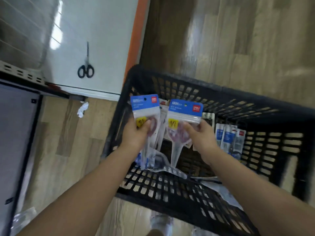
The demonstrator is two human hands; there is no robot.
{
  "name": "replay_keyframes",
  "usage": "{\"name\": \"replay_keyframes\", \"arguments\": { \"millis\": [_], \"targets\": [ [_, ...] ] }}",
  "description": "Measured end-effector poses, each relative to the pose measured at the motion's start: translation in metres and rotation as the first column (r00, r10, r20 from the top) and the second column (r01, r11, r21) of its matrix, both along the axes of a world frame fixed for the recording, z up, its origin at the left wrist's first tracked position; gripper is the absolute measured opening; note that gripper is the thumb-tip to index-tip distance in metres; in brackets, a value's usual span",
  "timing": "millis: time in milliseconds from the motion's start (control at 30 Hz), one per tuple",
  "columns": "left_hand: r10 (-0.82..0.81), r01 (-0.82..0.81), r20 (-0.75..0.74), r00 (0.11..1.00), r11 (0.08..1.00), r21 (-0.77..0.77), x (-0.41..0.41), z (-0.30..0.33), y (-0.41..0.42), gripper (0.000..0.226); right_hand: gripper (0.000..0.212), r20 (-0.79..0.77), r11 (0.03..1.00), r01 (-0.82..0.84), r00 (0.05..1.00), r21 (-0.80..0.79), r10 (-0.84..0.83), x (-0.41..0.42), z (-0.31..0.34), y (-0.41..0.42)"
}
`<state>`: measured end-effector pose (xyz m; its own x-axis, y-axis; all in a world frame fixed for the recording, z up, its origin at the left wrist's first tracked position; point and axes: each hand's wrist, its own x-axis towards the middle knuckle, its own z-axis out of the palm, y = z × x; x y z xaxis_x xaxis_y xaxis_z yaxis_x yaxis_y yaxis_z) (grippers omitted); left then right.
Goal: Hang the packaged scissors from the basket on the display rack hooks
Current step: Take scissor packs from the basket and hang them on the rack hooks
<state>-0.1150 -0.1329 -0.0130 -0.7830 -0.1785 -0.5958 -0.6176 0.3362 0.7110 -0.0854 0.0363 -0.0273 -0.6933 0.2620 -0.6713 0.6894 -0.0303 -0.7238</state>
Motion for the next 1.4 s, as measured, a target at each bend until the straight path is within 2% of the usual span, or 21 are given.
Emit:
{"name": "replay_keyframes", "arguments": {
  "millis": [133, 233, 400, 500, 567, 600, 633, 700, 767, 900, 967, 1100, 1167, 1267, 1400],
  "targets": [
    [0.068, -0.066, -0.034, 0.997, 0.996, 0.067, -0.015, 0.101, -0.001, 0.020, 0.010, -0.097, 0.997, -0.061, 0.993, 0.045, 0.065, -0.031, 0.104, 0.005],
    [0.127, -0.119, -0.104, 0.986, 0.990, 0.082, -0.032, 0.197, -0.010, 0.006, 0.005, -0.198, 0.994, -0.108, 0.974, 0.025, 0.111, -0.063, 0.204, 0.001],
    [0.239, -0.222, -0.251, 0.938, 0.971, 0.095, -0.056, 0.399, -0.038, 0.020, 0.002, -0.399, 0.972, -0.234, 0.888, 0.037, 0.229, -0.105, 0.391, -0.023],
    [0.288, -0.273, -0.368, 0.884, 0.957, 0.092, -0.047, 0.519, -0.056, 0.016, 0.007, -0.552, 0.920, -0.370, 0.745, 0.125, 0.375, -0.112, 0.510, -0.041],
    [0.361, -0.329, -0.453, 0.815, 0.932, 0.151, -0.028, 0.594, -0.062, 0.016, 0.030, -0.635, 0.879, -0.446, 0.632, 0.170, 0.444, -0.108, 0.590, -0.054],
    [0.397, -0.358, -0.496, 0.772, 0.917, 0.177, -0.016, 0.629, -0.067, 0.018, 0.036, -0.680, 0.857, -0.474, 0.562, 0.202, 0.471, -0.103, 0.629, -0.062],
    [0.428, -0.377, -0.539, 0.726, 0.902, 0.209, -0.002, 0.661, -0.072, 0.020, 0.032, -0.720, 0.843, -0.483, 0.495, 0.238, 0.487, -0.096, 0.667, -0.071],
    [0.459, -0.394, -0.607, 0.649, 0.885, 0.249, 0.030, 0.717, -0.085, 0.016, 0.013, -0.783, 0.818, -0.501, 0.373, 0.281, 0.498, -0.075, 0.732, -0.087],
    [0.463, -0.424, -0.667, 0.583, 0.874, 0.236, 0.068, 0.759, -0.099, 0.015, 0.009, -0.856, 0.807, -0.526, 0.256, 0.266, 0.449, -0.051, 0.779, -0.105],
    [0.542, -0.573, -0.719, 0.435, 0.783, 0.243, 0.144, 0.789, -0.133, 0.017, 0.011, -0.886, 0.736, -0.636, 0.172, 0.233, 0.430, 0.001, 0.814, -0.152],
    [0.607, -0.630, -0.702, 0.373, 0.721, 0.289, 0.177, 0.784, -0.150, 0.012, 0.005, -0.879, 0.693, -0.689, 0.173, 0.215, 0.444, 0.025, 0.809, -0.177],
    [0.709, -0.706, -0.645, 0.286, 0.611, 0.359, 0.231, 0.757, -0.180, 0.010, 0.006, -0.846, 0.613, -0.774, 0.213, 0.160, 0.489, 0.060, 0.774, -0.223],
    [0.762, -0.730, -0.590, 0.269, 0.561, 0.391, 0.250, 0.740, -0.195, 0.009, 0.011, -0.818, 0.567, -0.811, 0.225, 0.144, 0.529, 0.070, 0.757, -0.244],
    [0.812, -0.747, -0.520, 0.264, 0.513, 0.423, 0.269, 0.719, -0.221, 0.012, 0.007, -0.774, 0.535, -0.833, 0.244, 0.141, 0.584, 0.078, 0.741, -0.271],
    [0.808, -0.742, -0.519, 0.277, 0.524, 0.419, 0.273, 0.723, -0.257, 0.011, 0.006, -0.751, 0.541, -0.831, 0.275, 0.128, 0.600, 0.078, 0.743, -0.307]
  ]
}}
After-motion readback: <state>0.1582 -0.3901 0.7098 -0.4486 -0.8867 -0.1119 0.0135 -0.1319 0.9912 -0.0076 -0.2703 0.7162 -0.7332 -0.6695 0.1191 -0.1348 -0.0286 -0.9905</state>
